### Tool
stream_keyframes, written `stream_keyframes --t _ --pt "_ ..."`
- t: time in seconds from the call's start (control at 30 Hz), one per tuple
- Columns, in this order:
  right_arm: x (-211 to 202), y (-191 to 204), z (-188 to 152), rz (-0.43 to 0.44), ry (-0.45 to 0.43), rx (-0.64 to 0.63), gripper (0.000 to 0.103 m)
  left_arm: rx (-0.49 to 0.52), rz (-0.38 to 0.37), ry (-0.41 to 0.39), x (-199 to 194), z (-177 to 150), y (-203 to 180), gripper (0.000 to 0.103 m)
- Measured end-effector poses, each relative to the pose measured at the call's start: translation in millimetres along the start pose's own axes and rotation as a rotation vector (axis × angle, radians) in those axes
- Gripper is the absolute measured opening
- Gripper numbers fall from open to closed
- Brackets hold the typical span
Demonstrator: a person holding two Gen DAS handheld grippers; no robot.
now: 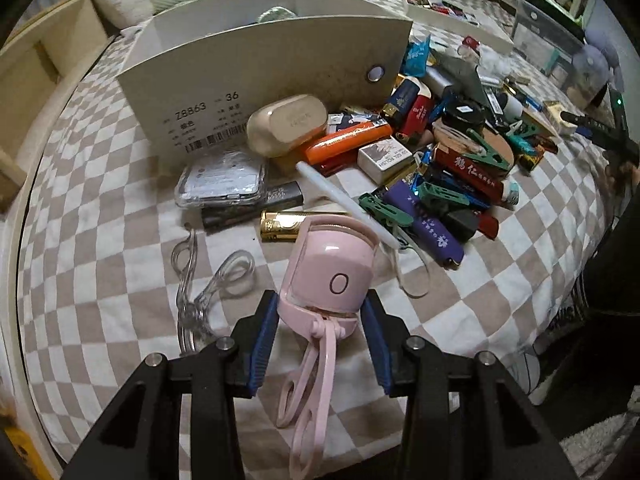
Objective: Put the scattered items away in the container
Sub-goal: 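Close the left tool on the pink eyelash curler while the right tool grasps the tissue pack, then lift the pink eyelash curler with the left tool while the right tool lifts the tissue pack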
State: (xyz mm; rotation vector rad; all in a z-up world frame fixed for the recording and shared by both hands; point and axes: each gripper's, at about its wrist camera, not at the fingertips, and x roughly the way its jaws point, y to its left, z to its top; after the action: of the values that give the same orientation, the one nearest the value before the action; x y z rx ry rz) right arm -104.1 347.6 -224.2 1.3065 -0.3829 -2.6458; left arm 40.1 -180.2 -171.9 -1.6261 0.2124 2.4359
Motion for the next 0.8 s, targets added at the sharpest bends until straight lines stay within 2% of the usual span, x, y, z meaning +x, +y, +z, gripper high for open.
stream_keyframes --t 0.07,0.23,0.53,0.8 --pt "-3.6 2.4 1.2 0.006 -0.008 -0.005 0.061 -0.029 0.004 -0.024 5.1 5.4 -10.1 0.042" --pt "-14.5 10.1 3.7 0.022 -0.030 -0.019 0.061 -0.077 0.032 -0.098 -13.4 -3.2 -5.2 0.042" --pt "-36.0 30.2 15.2 0.054 -0.071 -0.063 0.061 -0.141 0.039 -0.237 -45.2 4.5 -3.8 0.042" --pt "-18.8 26.3 15.3 -0.032 -0.002 -0.054 0.061 -0.167 0.017 -0.311 -60.3 13.3 -10.0 0.040"
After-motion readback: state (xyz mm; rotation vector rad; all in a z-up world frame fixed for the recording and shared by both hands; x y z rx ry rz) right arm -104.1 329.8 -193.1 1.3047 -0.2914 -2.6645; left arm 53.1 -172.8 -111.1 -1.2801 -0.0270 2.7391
